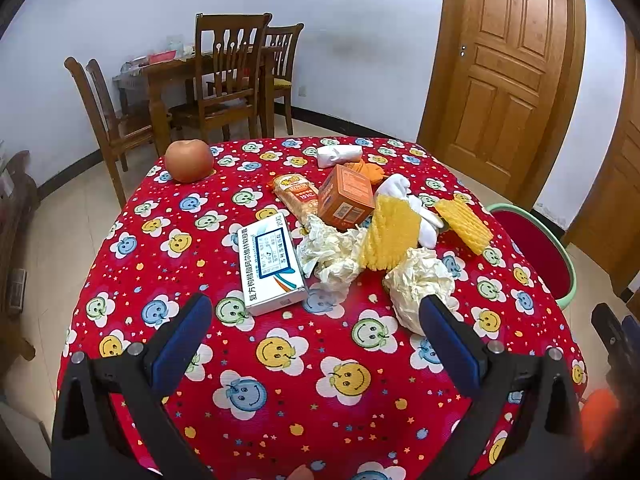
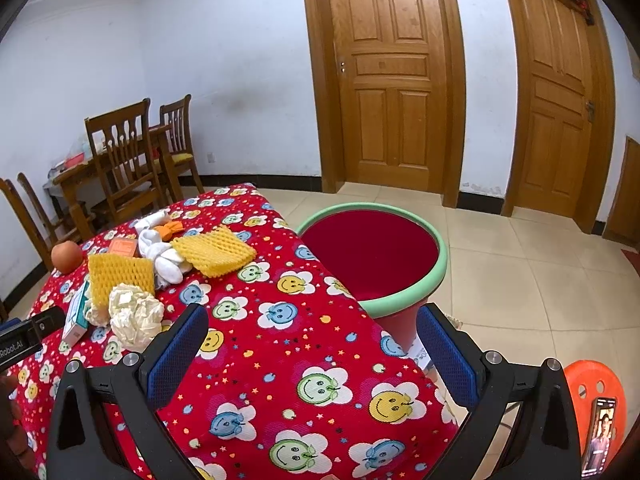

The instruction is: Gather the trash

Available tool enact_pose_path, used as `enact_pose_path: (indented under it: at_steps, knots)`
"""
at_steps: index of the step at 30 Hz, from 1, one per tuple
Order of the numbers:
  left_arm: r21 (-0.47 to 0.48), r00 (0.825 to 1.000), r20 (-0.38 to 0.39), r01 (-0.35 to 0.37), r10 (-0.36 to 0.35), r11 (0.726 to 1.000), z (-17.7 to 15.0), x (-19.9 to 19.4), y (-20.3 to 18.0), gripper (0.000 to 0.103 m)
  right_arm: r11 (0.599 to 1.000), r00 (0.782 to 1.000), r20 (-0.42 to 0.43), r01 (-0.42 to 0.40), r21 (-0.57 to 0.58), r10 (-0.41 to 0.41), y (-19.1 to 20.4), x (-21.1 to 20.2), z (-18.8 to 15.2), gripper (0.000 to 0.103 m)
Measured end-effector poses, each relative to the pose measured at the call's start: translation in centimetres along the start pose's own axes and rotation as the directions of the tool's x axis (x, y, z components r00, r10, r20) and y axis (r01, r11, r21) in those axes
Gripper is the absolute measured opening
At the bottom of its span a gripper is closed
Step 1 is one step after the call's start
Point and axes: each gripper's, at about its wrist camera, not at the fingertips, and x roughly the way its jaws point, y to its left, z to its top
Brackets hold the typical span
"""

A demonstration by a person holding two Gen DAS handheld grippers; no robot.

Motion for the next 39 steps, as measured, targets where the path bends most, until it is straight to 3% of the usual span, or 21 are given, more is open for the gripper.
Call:
enact_pose_path:
  at_steps: [39]
  knots:
    - [-0.006, 1.000, 0.005, 0.001, -0.001, 1.000, -0.43, -0.34, 0.34, 0.102, 1.000, 1.000, -0.010, 0.001, 0.014, -0.001, -0.08, 0.10, -0.32, 0.103]
